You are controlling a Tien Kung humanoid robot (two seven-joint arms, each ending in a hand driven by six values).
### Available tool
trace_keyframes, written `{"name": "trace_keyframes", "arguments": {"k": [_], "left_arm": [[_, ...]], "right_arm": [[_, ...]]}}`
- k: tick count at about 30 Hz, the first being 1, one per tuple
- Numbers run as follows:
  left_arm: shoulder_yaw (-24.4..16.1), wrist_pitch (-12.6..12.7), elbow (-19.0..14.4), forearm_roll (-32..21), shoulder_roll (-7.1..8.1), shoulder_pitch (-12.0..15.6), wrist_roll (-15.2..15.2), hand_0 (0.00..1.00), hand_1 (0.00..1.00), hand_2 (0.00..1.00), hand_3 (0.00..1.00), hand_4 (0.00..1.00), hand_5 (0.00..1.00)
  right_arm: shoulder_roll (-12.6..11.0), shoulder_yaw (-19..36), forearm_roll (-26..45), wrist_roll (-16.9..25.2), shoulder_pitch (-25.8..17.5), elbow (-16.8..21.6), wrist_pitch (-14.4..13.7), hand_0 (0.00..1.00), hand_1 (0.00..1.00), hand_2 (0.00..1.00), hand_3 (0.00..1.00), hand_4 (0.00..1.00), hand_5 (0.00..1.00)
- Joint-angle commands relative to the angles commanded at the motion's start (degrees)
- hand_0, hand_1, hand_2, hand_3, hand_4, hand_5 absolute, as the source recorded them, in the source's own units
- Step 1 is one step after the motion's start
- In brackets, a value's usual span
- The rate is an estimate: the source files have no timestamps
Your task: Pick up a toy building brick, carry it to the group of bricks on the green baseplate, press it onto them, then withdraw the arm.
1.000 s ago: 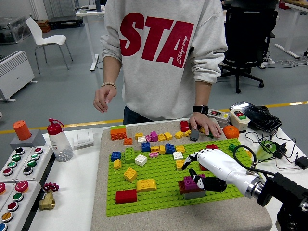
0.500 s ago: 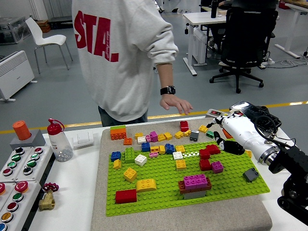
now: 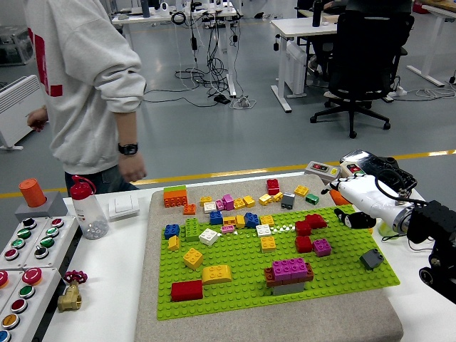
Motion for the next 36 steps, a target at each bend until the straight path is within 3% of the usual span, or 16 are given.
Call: {"name": "trace_keyframes", "arguments": {"k": [7,14,25,36], "left_arm": [[0.17,0.03,0.0,-0.21,0.0,-0.26,0.03,0.723,0.734,0.814,0.703,0.487,0.998],[0.25,0.06,0.0,-0.3,0.0,-0.53,0.08,0.723,0.735,0.814,0.703,0.487,0.998],[0.27,0.09,0.0,-0.15,0.0,-0.91,0.21,0.723,0.737,0.815,0.702,0.485,0.998],[0.23,0.15,0.0,0.02,0.0,-1.05,0.31,0.723,0.738,0.815,0.701,0.481,0.998]], "right_arm": [[1.55,-4.26,0.49,3.66,2.31,-6.84,2.78,0.892,0.82,0.849,0.818,0.64,0.056],[2.79,-8.35,2.42,6.43,3.71,-10.17,5.21,0.873,0.803,0.814,0.786,0.65,0.047],[3.57,-11.33,7.83,8.36,4.33,-11.59,7.58,0.848,0.781,0.778,0.776,0.656,0.038],[4.63,-11.26,10.93,7.9,3.86,-12.6,8.21,0.846,0.78,0.781,0.781,0.632,0.062]]}}
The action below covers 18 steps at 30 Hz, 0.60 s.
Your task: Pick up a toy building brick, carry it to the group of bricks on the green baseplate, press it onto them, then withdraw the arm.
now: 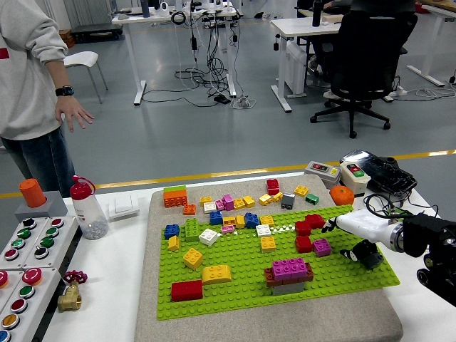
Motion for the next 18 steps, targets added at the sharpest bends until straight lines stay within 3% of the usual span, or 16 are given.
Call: {"name": "trace_keyframes", "arguments": {"k": [5,6,8,17,18], "left_arm": [[-0.02,-0.02,0.0,-0.05,0.0,-0.08,-0.05,0.723,0.738,0.815,0.701,0.481,0.998],[-0.02,-0.03,0.0,-0.06,0.0,-0.09,-0.07,0.723,0.738,0.815,0.702,0.481,0.998],[-0.04,-0.04,0.0,-0.07,0.0,-0.08,-0.1,0.723,0.738,0.815,0.702,0.481,0.998],[-0.27,-0.1,0.0,0.26,0.0,0.13,-0.09,0.723,0.738,0.815,0.7,0.479,0.998],[-0.34,-0.09,0.0,0.33,0.0,0.15,-0.09,0.722,0.738,0.815,0.7,0.478,0.998]], "right_arm": [[-0.98,4.71,1.34,-1.6,-2.01,1.76,-0.81,0.846,0.78,0.781,0.781,0.632,0.062],[-1.33,6.03,1.89,-1.96,-2.64,2.57,-0.78,0.846,0.778,0.781,0.783,0.568,0.055],[-2.04,8.56,3.02,-2.72,-3.86,4.4,-0.33,0.846,0.778,0.781,0.783,0.568,0.055],[-4.91,20.62,13.07,-7.95,-10.46,14.9,4.83,0.827,0.768,0.781,0.78,0.553,0.055],[-4.99,21.73,14.42,-8.67,-11.21,15.89,5.25,0.842,0.796,0.836,0.806,0.527,0.098]]}}
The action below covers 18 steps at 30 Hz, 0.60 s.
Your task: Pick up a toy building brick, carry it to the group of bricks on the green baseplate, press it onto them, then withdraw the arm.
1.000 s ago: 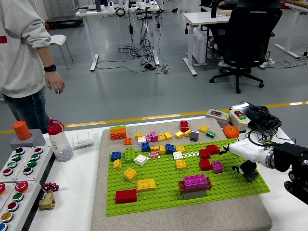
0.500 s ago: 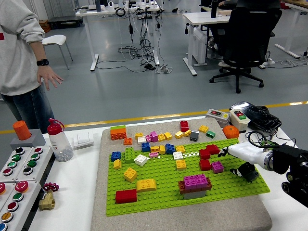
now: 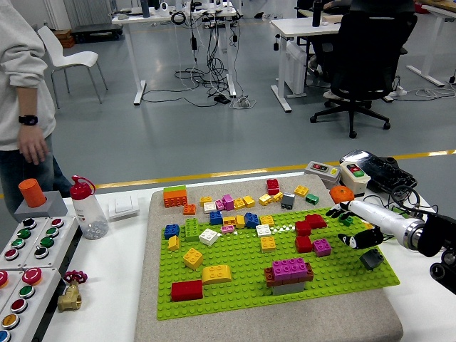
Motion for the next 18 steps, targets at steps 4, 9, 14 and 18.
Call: {"name": "trace_keyframes", "arguments": {"k": [4,9,14,18], "left_arm": [[-0.17,0.01,0.0,0.17,0.0,-0.01,0.04,0.722,0.738,0.815,0.7,0.478,0.998],[-0.19,-0.03,0.0,0.06,0.0,-0.04,-0.04,0.721,0.738,0.815,0.7,0.477,0.998],[-0.06,-0.1,0.0,0.13,0.0,0.09,-0.01,0.722,0.738,0.815,0.701,0.477,0.998],[0.03,-0.16,0.0,0.03,0.0,0.13,-0.06,0.722,0.739,0.816,0.702,0.477,0.998]], "right_arm": [[0.15,5.89,8.01,-3.78,-3.97,5.18,-0.08,0.842,0.796,0.836,0.806,0.527,0.098],[1.32,13.37,18.53,-6.79,-8.55,11.49,-2.46,0.873,0.846,0.878,0.864,0.5,0.297],[4.1,21.09,29.45,-11.05,-12.65,14.61,-2.4,0.881,0.851,0.89,0.875,0.523,0.367],[5.75,26.66,38.2,-11.61,-15.03,15.33,-1.97,0.885,0.861,0.888,0.87,0.544,0.495]]}}
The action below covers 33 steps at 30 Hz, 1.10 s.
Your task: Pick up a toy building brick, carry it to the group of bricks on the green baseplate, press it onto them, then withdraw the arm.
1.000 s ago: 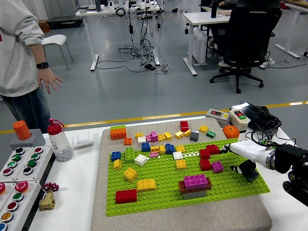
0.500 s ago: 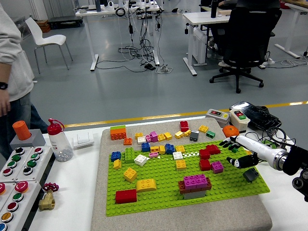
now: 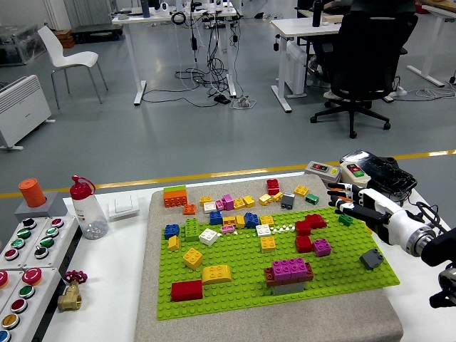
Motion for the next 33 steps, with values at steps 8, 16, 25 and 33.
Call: {"name": "trace_keyframes", "arguments": {"k": [8,16,25,33], "left_arm": [[0.13,-0.11,0.0,0.07,0.0,0.15,-0.09,0.722,0.739,0.816,0.702,0.477,0.998],[0.18,-0.21,0.0,0.53,0.0,0.31,-0.02,0.722,0.74,0.816,0.702,0.477,0.998],[-0.01,-0.35,0.0,1.14,0.0,0.42,0.07,0.723,0.74,0.816,0.702,0.478,0.998],[0.27,-0.53,0.0,0.6,0.0,0.14,-0.18,0.723,0.741,0.816,0.703,0.478,0.998]], "right_arm": [[2.34,8.52,17.05,2.54,-4.0,1.92,0.39,0.883,0.858,0.882,0.867,0.551,0.532],[4.68,13.57,32.12,7.01,-7.78,2.16,-0.68,0.87,0.843,0.842,0.827,0.536,0.555],[6.57,19.34,41.42,8.65,-12.33,2.16,-0.17,0.857,0.822,0.827,0.781,0.515,0.571],[6.84,21.75,42.46,8.64,-13.8,2.86,-0.39,0.856,0.824,0.824,0.783,0.507,0.566]]}}
